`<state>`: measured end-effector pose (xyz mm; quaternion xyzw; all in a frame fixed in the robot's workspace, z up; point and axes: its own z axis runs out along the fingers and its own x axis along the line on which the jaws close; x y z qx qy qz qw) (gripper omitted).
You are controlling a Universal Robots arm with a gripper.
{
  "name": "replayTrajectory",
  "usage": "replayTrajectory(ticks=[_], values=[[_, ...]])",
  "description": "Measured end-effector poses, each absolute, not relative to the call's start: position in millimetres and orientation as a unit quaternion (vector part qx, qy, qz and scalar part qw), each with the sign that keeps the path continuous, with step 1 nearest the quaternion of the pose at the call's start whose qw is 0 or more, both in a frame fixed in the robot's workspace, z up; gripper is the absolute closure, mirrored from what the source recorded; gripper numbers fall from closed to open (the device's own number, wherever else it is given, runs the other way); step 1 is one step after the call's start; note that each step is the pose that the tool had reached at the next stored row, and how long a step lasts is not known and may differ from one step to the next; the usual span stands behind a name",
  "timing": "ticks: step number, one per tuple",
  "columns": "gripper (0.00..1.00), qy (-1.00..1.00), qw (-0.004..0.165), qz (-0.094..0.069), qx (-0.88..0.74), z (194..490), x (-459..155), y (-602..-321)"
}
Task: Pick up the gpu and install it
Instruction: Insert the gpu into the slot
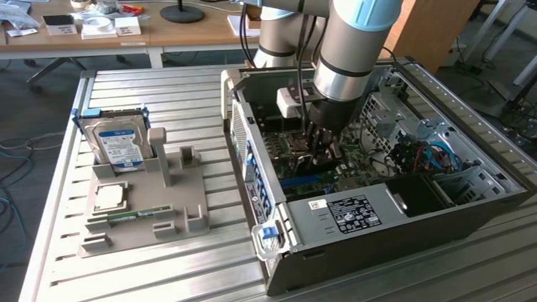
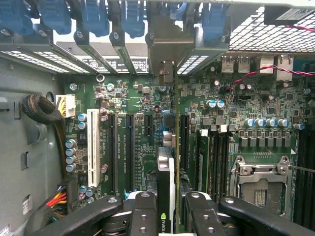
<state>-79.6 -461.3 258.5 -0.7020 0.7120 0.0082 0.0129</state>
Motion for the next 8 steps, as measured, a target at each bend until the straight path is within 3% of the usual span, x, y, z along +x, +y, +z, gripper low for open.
replayTrajectory(ticks=[8], values=[[0.73,0.712,0.013,0.008,-0.702,257.1,-79.6,-461.2]])
